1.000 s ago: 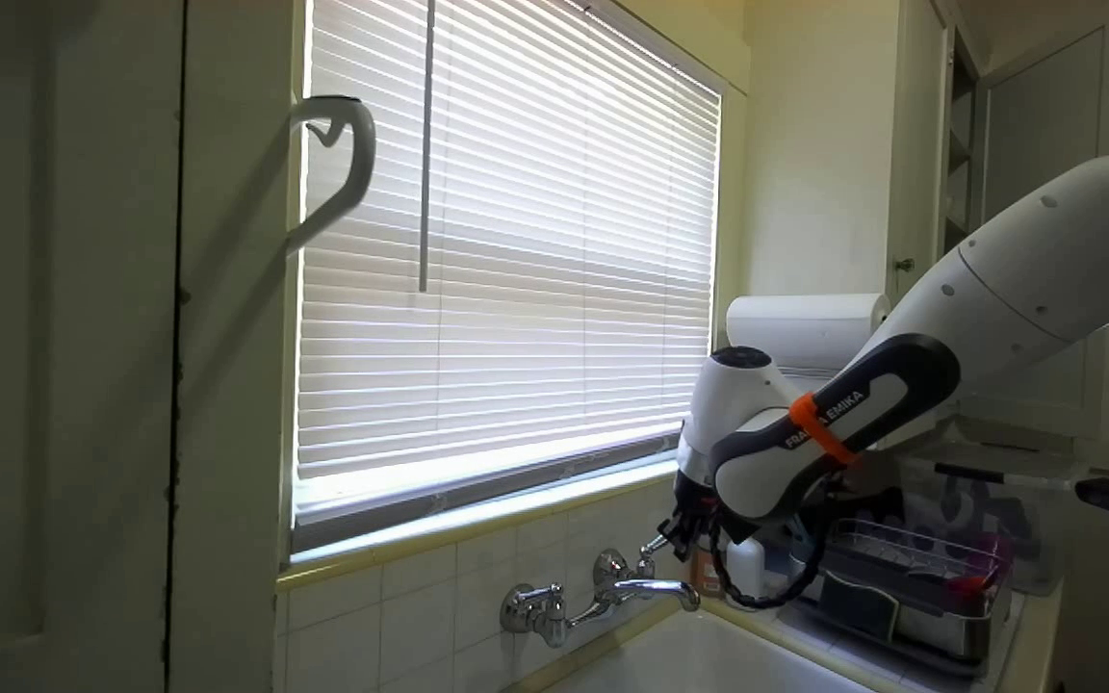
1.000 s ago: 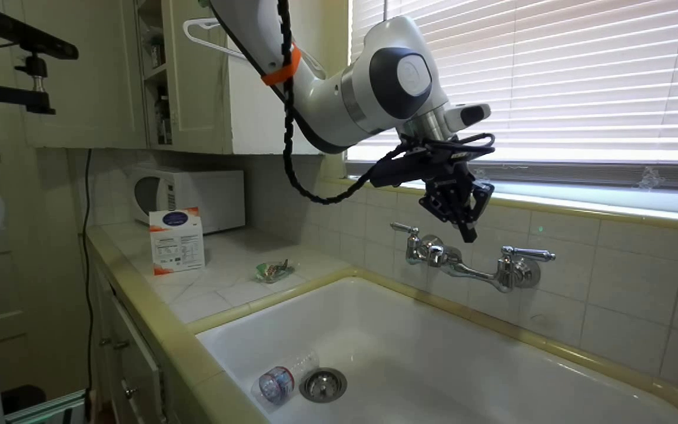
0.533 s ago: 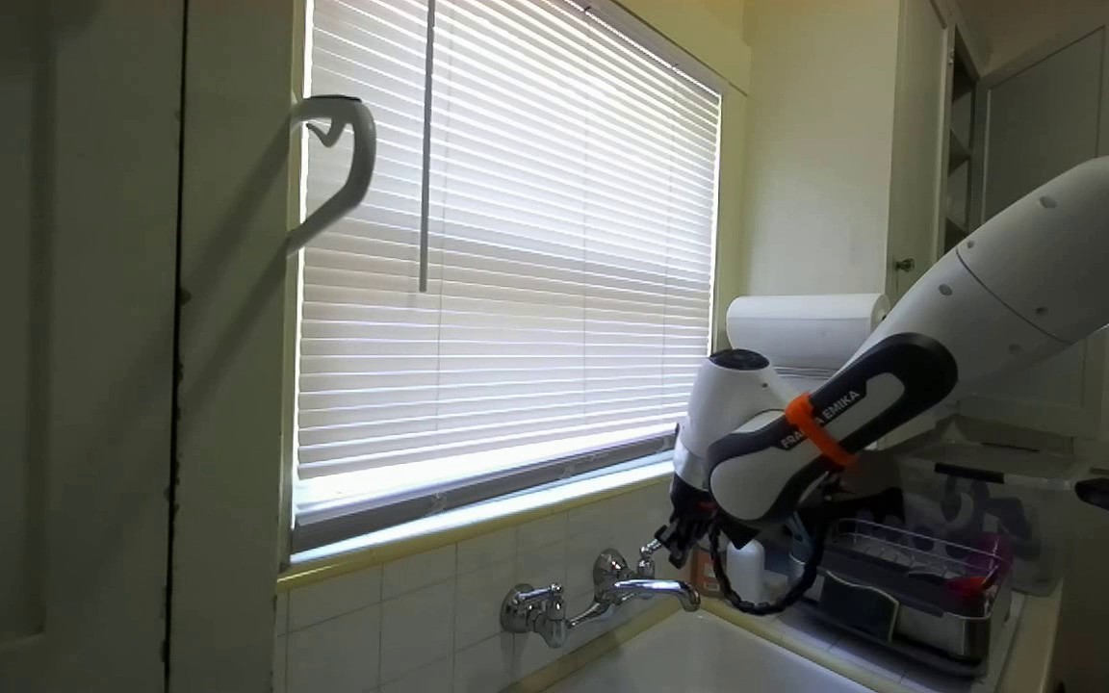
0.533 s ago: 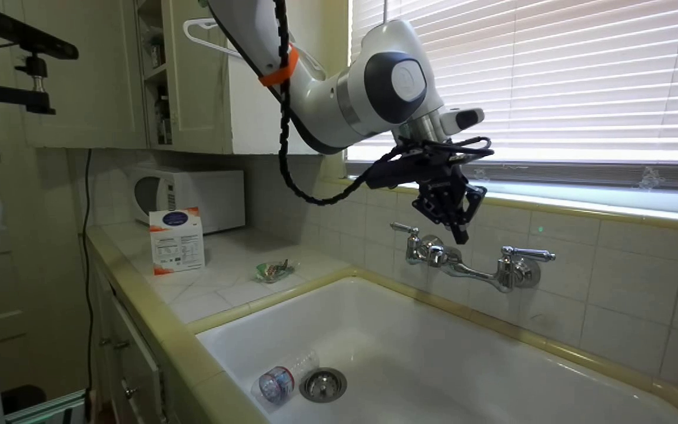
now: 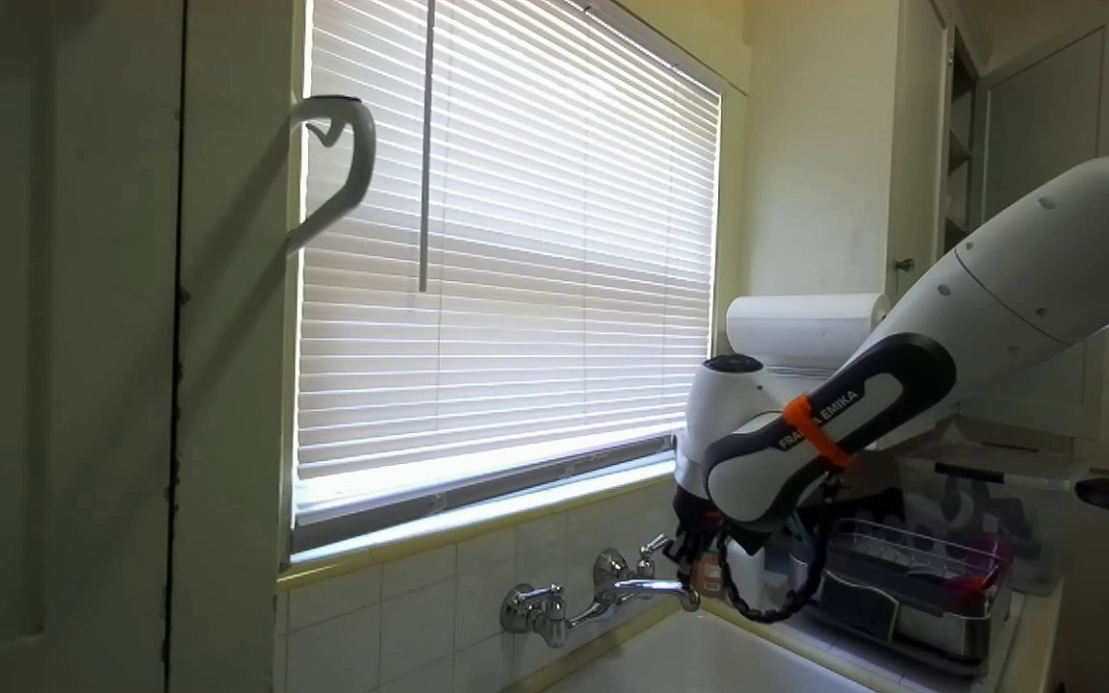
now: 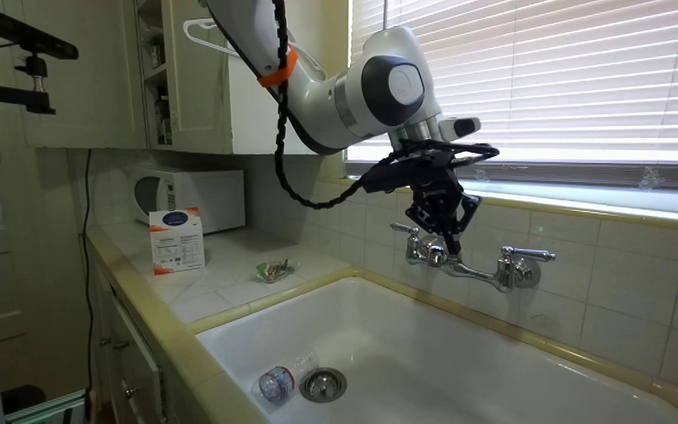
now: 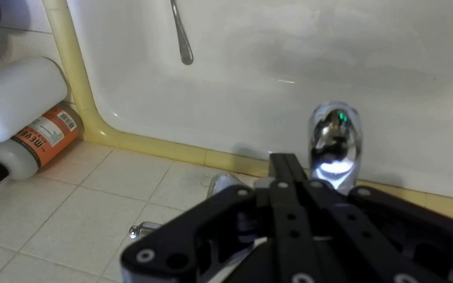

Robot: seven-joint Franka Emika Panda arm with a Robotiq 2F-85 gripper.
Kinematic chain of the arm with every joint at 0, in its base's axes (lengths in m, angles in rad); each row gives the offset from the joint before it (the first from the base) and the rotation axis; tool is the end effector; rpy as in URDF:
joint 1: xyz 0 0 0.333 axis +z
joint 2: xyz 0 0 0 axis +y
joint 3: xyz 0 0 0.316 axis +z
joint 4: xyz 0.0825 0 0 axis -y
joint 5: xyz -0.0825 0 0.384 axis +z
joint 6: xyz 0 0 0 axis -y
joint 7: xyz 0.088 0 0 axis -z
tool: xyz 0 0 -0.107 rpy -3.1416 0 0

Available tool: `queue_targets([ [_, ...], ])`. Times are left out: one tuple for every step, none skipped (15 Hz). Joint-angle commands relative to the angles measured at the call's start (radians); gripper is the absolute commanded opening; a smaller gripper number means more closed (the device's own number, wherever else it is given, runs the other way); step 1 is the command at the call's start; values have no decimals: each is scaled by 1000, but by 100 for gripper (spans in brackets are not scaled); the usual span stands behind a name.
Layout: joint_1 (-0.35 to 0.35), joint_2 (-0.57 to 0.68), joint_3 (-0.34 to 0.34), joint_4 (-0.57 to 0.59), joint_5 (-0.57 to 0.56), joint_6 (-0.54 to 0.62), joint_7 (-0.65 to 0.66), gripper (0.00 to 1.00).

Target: Turn the faucet to the left slightly

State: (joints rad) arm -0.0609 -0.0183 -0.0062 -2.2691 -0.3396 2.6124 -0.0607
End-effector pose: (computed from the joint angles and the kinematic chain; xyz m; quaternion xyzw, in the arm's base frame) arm 0.5458 -0.0294 0.4032 0.9700 0.1250 0.1698 0.1212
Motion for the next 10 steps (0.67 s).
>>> queue_targets([
  [19,-11,-5,-6,99,-90,-98,0],
  [19,-11,-6,-6,115,-92,-110,0],
  [19,-11,-7,-3,128,-92,-125,0],
  [20,-11,-7,-1,147,-95,-139,0],
  [20,-12,-8,0,161,-96,-148,0],
  [21,-13,-7,1,176,-100,-155,0],
  [23,-15,-6,2,198,-107,-161,0],
  [27,-18,-3,3,232,-124,-172,0],
  [30,-21,-1,4,261,-136,-181,0],
  [34,-25,2,6,294,-153,-186,0],
])
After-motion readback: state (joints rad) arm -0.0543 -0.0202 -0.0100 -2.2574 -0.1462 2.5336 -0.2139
